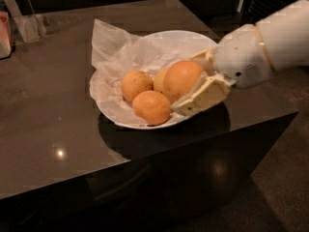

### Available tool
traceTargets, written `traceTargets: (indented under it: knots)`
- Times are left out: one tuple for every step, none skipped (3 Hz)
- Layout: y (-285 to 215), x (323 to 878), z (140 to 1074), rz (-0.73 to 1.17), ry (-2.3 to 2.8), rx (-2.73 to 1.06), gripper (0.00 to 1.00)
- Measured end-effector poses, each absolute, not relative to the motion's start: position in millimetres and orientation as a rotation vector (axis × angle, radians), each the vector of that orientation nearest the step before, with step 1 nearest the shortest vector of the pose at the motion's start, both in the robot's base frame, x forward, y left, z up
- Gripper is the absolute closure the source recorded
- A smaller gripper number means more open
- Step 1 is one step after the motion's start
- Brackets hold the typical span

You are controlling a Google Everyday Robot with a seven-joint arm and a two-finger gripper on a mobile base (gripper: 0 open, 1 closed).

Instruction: Pick orange from white bowl

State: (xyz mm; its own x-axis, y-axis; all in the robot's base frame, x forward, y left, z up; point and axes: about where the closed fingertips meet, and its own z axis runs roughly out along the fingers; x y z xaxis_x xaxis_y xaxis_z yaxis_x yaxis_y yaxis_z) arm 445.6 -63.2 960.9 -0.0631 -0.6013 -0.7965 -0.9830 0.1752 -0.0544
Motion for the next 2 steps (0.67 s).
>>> traceTargets:
  knots:
    - [-106.4, 409.5, 979.2, 0.659, 1.705, -1.354, 1.00]
    - [-149.4, 382.2, 993.7, 0.594, 1.683, -1.217, 1.00]
